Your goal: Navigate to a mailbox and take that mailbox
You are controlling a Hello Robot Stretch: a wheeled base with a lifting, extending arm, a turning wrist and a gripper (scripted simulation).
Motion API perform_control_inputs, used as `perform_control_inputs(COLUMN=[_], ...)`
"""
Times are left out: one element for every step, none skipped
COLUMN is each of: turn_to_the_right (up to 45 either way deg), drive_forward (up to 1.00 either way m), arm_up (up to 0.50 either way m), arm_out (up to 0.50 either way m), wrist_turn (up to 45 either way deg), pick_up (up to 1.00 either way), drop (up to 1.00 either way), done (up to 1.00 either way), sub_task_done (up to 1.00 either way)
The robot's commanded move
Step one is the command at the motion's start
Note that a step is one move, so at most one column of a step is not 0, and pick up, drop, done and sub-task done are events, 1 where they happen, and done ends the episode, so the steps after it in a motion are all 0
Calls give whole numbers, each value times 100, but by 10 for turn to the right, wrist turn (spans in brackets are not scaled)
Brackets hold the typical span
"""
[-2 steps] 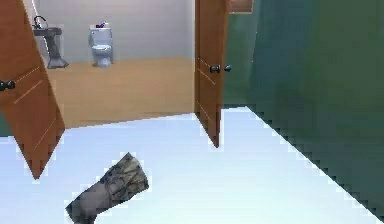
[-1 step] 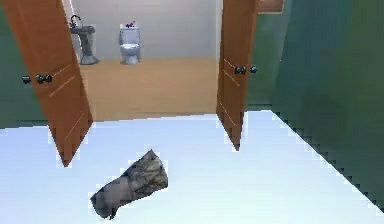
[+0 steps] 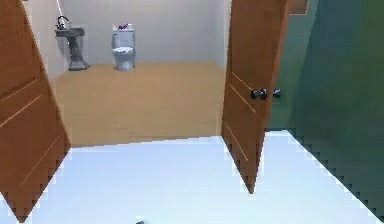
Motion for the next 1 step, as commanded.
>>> perform_control_inputs(turn_to_the_right=[-90], drive_forward=[0], arm_up=[0], arm_out=[0], wrist_turn=[0], pick_up=[0], drop=[0], done=[0], sub_task_done=[0])
